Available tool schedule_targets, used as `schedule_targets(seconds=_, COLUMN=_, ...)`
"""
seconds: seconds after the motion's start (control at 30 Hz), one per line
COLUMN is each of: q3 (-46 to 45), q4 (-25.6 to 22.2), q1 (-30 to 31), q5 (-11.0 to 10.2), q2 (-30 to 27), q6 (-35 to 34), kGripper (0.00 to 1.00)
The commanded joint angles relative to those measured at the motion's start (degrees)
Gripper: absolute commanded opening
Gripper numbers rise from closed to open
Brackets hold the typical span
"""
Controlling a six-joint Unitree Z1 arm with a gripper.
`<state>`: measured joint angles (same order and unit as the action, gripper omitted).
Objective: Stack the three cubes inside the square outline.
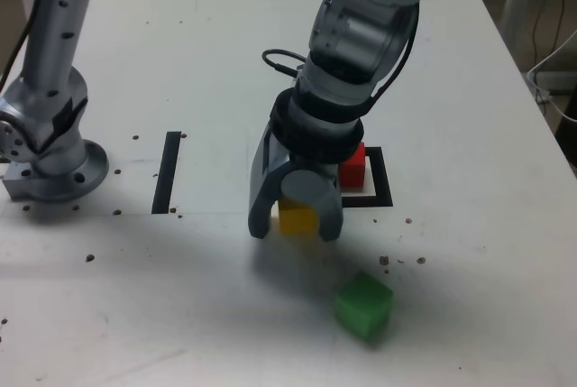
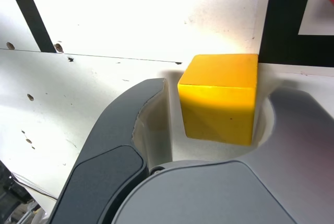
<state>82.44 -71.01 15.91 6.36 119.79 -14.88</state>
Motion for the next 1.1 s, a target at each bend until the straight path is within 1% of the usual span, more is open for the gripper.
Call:
schedule_targets(seconds=0.0, q3=0.28, q4=-0.12, q1=-0.10, q5=-0.04, q2=0.25, q6=0.14, kGripper=0.30)
schedule_targets(seconds=0.43, q3=0.62, q4=-0.68, q1=-0.10, q5=-0.04, q2=0.00, q6=0.20, kGripper=0.29)
schedule_targets(seconds=0.57, q3=0.58, q4=-2.11, q1=-0.07, q5=-0.55, q2=-1.05, q6=0.00, kGripper=0.29)
schedule_targets(seconds=0.7, q3=0.84, q4=-5.08, q1=-0.01, q5=-2.35, q2=-3.85, q6=-0.60, kGripper=0.29)
schedule_targets(seconds=0.8, q3=1.77, q4=-7.54, q1=0.01, q5=-4.47, q2=-6.33, q6=-0.79, kGripper=0.29)
schedule_targets(seconds=0.87, q3=2.93, q4=-9.38, q1=0.00, q5=-6.24, q2=-7.91, q6=-0.59, kGripper=0.29)
schedule_targets(seconds=0.97, q3=4.91, q4=-11.18, q1=-0.09, q5=-8.07, q2=-9.01, q6=0.46, kGripper=0.29)
schedule_targets(seconds=1.07, q3=7.47, q4=-12.39, q1=-0.42, q5=-9.17, q2=-9.07, q6=2.27, kGripper=0.29)
